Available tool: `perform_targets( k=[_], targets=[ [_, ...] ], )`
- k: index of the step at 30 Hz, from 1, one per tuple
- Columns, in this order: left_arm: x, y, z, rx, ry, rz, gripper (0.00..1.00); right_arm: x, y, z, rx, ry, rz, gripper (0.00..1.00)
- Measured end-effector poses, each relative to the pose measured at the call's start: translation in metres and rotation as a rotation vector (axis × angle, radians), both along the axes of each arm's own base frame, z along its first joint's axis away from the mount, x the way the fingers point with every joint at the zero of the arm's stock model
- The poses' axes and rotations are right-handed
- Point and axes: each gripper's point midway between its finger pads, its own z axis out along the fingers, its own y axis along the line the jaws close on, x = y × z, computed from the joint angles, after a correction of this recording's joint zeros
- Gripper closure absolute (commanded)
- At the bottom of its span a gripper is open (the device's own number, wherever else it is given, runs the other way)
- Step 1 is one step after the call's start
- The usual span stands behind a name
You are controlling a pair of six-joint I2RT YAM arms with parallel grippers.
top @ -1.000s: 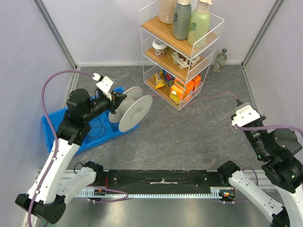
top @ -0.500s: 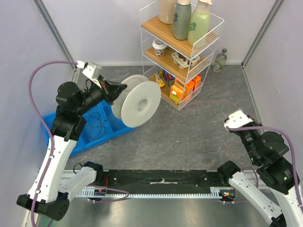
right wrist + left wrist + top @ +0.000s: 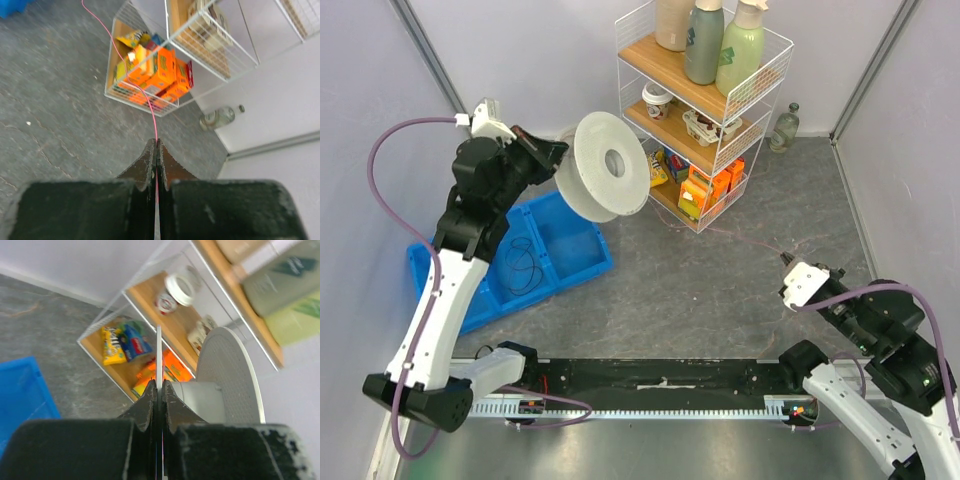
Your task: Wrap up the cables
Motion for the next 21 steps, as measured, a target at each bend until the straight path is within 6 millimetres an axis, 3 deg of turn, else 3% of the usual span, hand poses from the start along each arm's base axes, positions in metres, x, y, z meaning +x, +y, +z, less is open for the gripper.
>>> perform_targets(
  k=[3,8,14,21],
  targets=[
    [0.021,0.014,-0.007,0.009,0.05,0.114,0.98,-0.007,0.012,0.012,0.021,-0.009,0.075,1.0],
    [0.033,0.03,-0.028,0.071,0.091,0.242,0.98,-0.013,0.023,0.031,0.043,-0.02,0.145,1.0],
    [0.039,0.027,-0.053,0.172,0.101,0.292,0.98,-0.018,0.039,0.044,0.059,-0.012,0.236,1.0],
    [0.055,0.005,-0.079,0.311,0.107,0.29,0.98,-0.023,0.062,0.039,0.065,0.048,0.361,1.0]
  ],
)
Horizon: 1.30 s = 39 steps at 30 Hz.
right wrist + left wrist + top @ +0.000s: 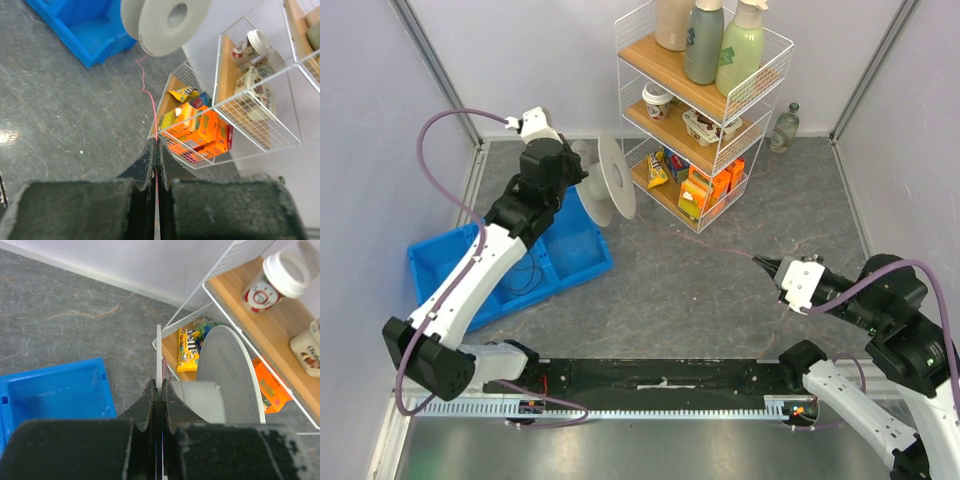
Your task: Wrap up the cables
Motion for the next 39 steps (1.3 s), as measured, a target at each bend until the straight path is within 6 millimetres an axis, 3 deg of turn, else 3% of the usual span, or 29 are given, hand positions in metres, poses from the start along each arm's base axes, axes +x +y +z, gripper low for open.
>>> perform_targets(
  k=[6,11,16,21,28,32,36,39],
  targets=[
    [0.016,-0.017,-0.031,0.101,0.065,-0.01,0.98,-0.004,0.02,0.006,0.002,0.028,0.116,1.0],
    [0.012,-0.028,-0.046,0.165,0.102,-0.032,0.98,-0.012,0.029,0.024,0.013,-0.017,0.197,1.0],
    [-0.004,-0.048,-0.054,0.196,0.13,-0.085,0.98,-0.017,0.037,0.035,0.027,-0.062,0.263,1.0],
    [-0.024,-0.069,-0.067,0.216,0.168,-0.173,0.99,-0.005,0.043,0.053,0.061,-0.122,0.258,1.0],
    [-0.05,-0.089,-0.094,0.251,0.232,-0.294,0.99,0.019,0.048,0.103,0.162,-0.231,0.202,1.0],
    [-0.061,-0.097,-0.112,0.264,0.278,-0.359,0.98,0.023,0.047,0.131,0.211,-0.295,0.182,1.0],
    [-0.076,-0.11,-0.123,0.255,0.277,-0.48,0.98,0.03,0.043,0.138,0.225,-0.313,0.137,1.0],
    [-0.098,-0.12,-0.121,0.243,0.229,-0.63,0.98,0.045,0.038,0.136,0.223,-0.303,0.063,1.0]
  ],
)
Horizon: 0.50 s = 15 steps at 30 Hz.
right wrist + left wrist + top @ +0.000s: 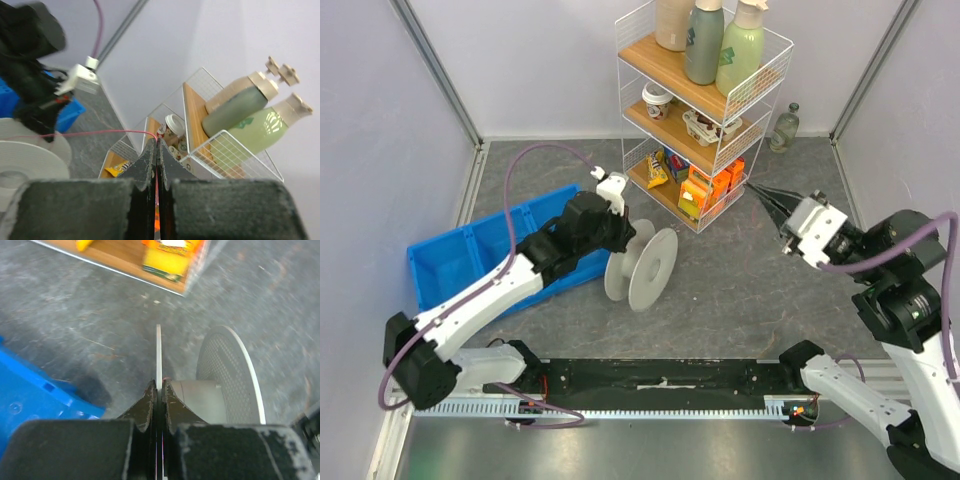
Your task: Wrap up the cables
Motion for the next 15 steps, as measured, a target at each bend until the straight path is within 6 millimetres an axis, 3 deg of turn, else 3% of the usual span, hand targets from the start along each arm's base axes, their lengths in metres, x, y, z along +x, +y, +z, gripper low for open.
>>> perform_targets(
  k=[4,9,12,15],
  targets=[
    [-0.038,-0.007,0.011,-0.057,-0.061,-0.224,0.98,0.026,-0.006,-0.008,-0.003,0.045,-0.102,1.0],
    [-0.073,-0.014,0.029,-0.114,-0.14,-0.442,0.98,0.041,-0.014,-0.023,-0.019,0.096,-0.182,1.0],
    [-0.084,-0.014,0.041,-0.167,-0.157,-0.507,0.98,0.046,-0.019,-0.034,-0.027,0.116,-0.223,1.0],
    [-0.078,-0.002,0.06,-0.292,-0.127,-0.497,0.98,0.049,-0.027,-0.055,-0.055,0.152,-0.272,1.0]
  ],
)
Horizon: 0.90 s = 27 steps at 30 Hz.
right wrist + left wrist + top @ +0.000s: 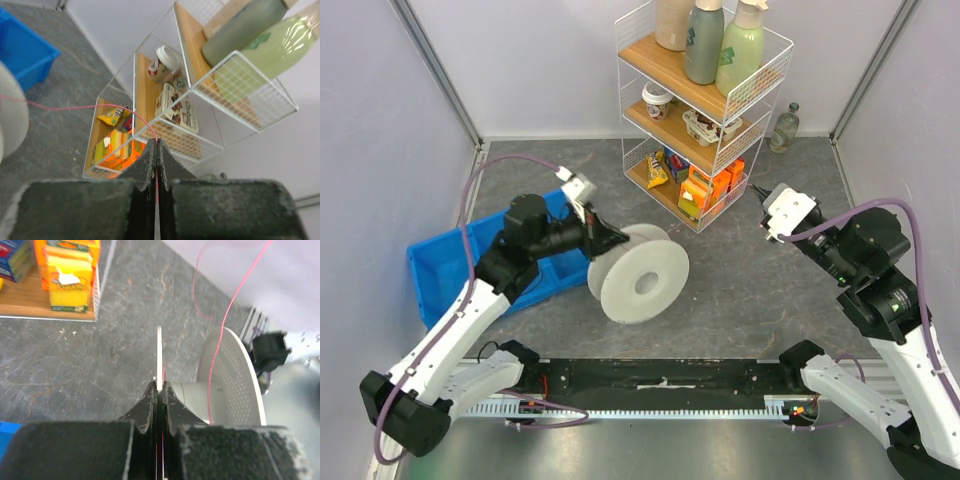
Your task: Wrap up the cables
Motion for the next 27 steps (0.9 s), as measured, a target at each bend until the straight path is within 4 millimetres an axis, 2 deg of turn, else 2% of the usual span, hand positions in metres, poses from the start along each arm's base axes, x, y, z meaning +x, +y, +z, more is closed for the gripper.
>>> perform_targets(
  k=[3,5,9,12,17,22,27],
  targets=[
    [0.02,0.019,0.021,-0.109,0.054,0.062,0.98,0.002,-0.008,-0.02,-0.029,0.039,-0.044,1.0],
    [0.026,0.027,0.039,-0.174,0.069,0.079,0.98,0.004,-0.013,-0.032,-0.047,0.058,-0.07,1.0],
    [0.024,0.033,0.085,-0.307,0.068,0.034,0.98,0.004,-0.023,-0.055,-0.084,0.089,-0.12,1.0],
    [0.02,0.032,0.113,-0.376,0.066,-0.017,0.98,0.003,-0.028,-0.075,-0.108,0.12,-0.142,1.0],
    [0.022,0.037,0.142,-0.456,0.103,-0.003,0.99,0.001,-0.031,-0.102,-0.135,0.169,-0.145,1.0],
    [0.048,0.049,0.171,-0.538,0.111,0.146,0.98,-0.018,-0.02,-0.117,-0.145,0.205,-0.045,1.0],
    [0.077,0.063,0.187,-0.601,0.14,0.341,0.98,-0.043,0.002,-0.118,-0.116,0.229,0.128,1.0]
  ],
)
